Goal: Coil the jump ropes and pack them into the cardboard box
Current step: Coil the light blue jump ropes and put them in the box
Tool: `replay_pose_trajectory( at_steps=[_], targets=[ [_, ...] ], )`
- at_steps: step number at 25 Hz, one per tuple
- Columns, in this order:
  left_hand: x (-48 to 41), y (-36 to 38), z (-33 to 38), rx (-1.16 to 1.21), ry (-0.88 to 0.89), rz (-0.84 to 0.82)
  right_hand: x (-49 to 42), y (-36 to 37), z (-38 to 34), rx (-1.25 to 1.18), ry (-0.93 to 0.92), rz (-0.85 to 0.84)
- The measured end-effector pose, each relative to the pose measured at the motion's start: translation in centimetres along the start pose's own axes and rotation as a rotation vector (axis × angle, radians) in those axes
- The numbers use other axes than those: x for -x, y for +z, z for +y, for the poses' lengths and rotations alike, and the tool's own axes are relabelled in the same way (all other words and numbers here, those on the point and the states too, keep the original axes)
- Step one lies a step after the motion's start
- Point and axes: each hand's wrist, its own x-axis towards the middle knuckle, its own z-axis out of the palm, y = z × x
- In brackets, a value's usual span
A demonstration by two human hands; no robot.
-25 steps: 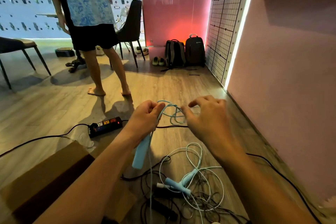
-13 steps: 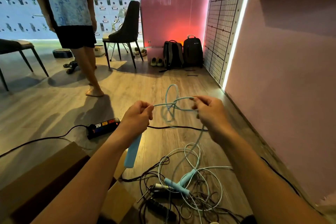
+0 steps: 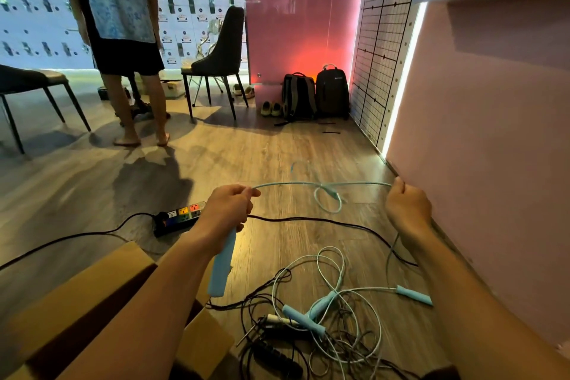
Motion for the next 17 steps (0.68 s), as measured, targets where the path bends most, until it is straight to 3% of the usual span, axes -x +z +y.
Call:
replay_pose_trajectory(
  at_steps=[4,6,9,12,14,17],
  targets=[
    [-0.3,-0.4,0.5,0.29,-0.176,-0.002,-0.5,-0.7,1.4,-0.031,0.083,-0.021],
    [-0.3,-0.7,0.9,0.405,-0.245,-0.07,-0.9,-0.6,2.5,0.091,0.064,-0.083],
    [0.3,-0.2,1.3,0.444,-0.293,-0.26,0.0,0.0,1.6,0.172,-0.117,-0.18],
    [1.1,0.9,1.8,0.457,-0.319,-0.434,3.5,0.8,-2.3,-0.035,-0.383,-0.515],
    [1.4,1.2,2.1,0.474,-0.332,-0.518,5.8,2.2,-4.1,-0.029,-0.551,-0.724],
    [1.7,1.1,2.4,0.499,-0.361,-0.621,7.1,4.4,-4.1,-0.033,-0.632,-0.821]
  ],
)
